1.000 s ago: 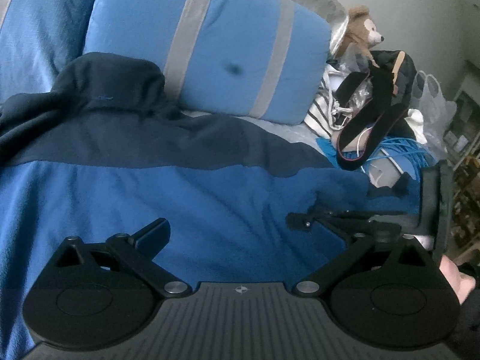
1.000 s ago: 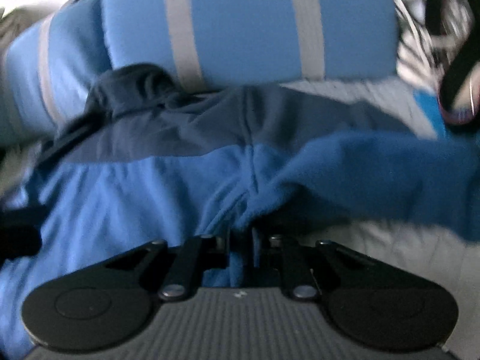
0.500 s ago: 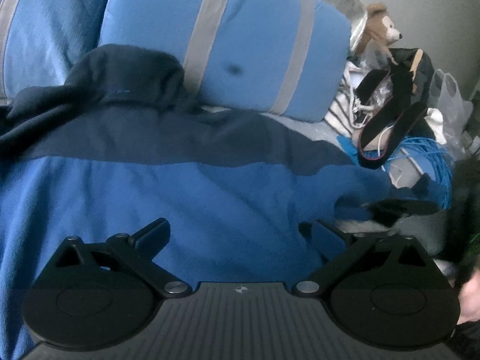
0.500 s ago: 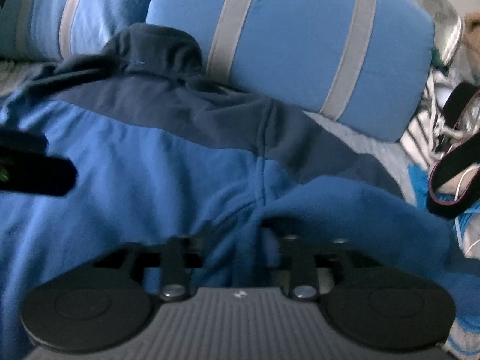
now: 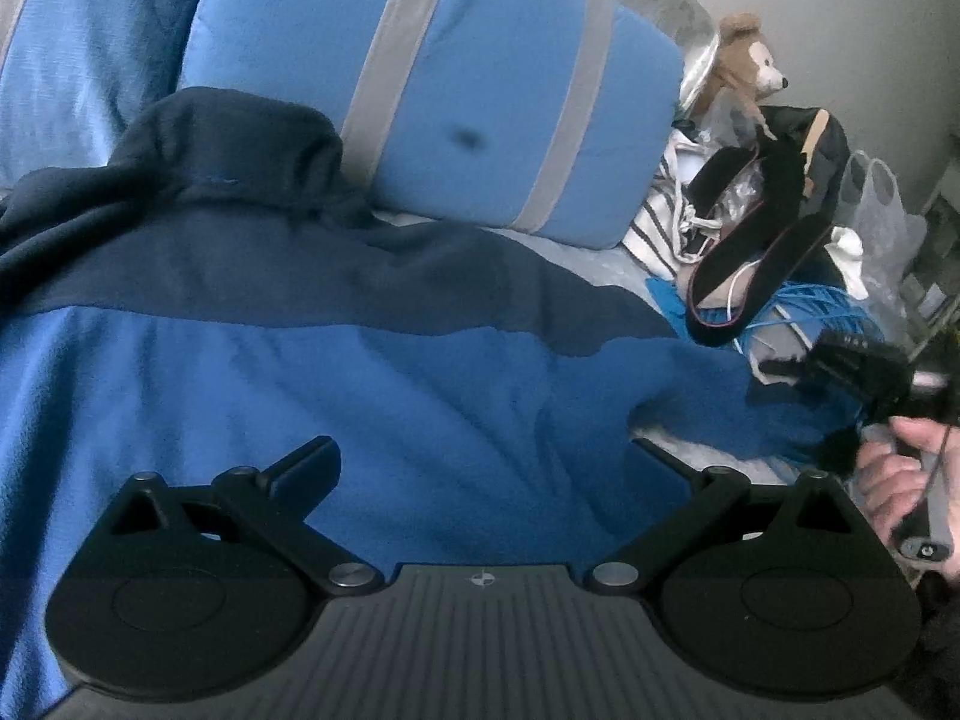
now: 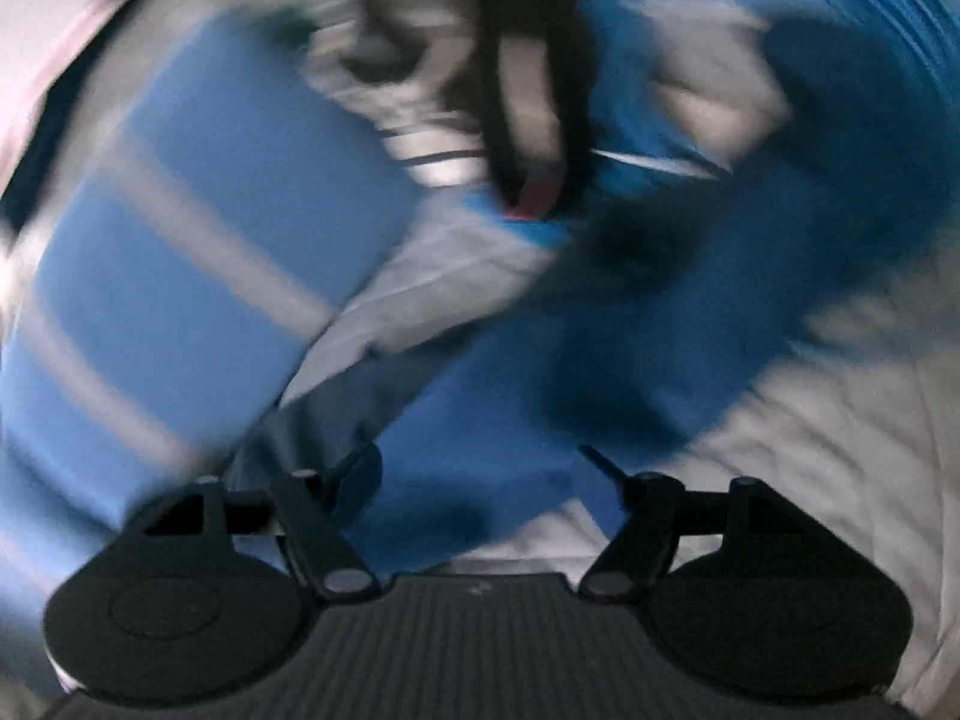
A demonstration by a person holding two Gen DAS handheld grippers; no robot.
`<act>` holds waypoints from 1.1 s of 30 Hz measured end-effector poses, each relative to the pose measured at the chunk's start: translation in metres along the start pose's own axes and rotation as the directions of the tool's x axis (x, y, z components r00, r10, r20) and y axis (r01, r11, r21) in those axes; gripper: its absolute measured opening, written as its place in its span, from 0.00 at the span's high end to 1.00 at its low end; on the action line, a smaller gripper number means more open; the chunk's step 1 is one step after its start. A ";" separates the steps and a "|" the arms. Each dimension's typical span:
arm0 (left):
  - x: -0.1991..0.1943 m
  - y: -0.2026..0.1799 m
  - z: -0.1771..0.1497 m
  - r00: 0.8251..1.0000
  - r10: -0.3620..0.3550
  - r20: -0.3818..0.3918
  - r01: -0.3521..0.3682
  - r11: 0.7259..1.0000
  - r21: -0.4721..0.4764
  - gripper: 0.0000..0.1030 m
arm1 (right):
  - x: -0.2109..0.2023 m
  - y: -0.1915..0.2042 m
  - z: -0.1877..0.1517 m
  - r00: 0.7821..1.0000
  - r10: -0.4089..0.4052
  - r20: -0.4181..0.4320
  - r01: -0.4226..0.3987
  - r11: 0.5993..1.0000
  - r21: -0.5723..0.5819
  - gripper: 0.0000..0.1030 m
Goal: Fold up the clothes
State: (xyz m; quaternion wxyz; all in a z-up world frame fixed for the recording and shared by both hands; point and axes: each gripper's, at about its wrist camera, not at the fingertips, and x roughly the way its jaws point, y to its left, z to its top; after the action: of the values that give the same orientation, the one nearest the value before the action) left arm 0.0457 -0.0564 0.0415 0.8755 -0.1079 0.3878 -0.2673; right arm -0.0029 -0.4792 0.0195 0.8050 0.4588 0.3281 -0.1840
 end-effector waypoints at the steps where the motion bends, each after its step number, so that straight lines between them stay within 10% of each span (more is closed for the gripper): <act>1: -0.001 0.000 0.000 1.000 -0.002 0.001 0.002 1.000 -0.004 0.00 | 0.001 -0.015 0.009 1.000 0.003 -0.006 -0.002 0.996 0.094 0.30; 11: -0.004 0.004 0.002 1.000 -0.027 -0.005 0.027 0.998 -0.062 0.00 | 0.022 -0.078 0.024 0.995 -0.098 0.027 0.082 0.929 0.361 0.56; 16: -0.003 0.004 0.001 0.999 -0.031 -0.013 0.030 0.997 -0.071 0.00 | 0.021 -0.075 0.029 0.991 -0.107 0.077 0.073 0.932 0.356 0.97; 23: -0.003 0.004 0.000 1.000 -0.025 -0.019 0.023 0.998 -0.066 0.00 | -0.025 -0.046 0.047 0.955 0.007 0.296 -0.068 0.978 0.198 0.97; 33: -0.001 0.005 -0.001 0.999 -0.016 -0.031 0.014 0.998 -0.061 0.00 | -0.021 -0.056 0.073 0.933 -0.037 0.358 -0.019 0.988 0.153 0.97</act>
State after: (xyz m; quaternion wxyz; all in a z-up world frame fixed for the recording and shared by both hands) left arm 0.0463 -0.0513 0.0391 0.8636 -0.1331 0.4089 -0.2634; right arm -0.0251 -0.5705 0.0255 0.8128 0.4765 0.1621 -0.2933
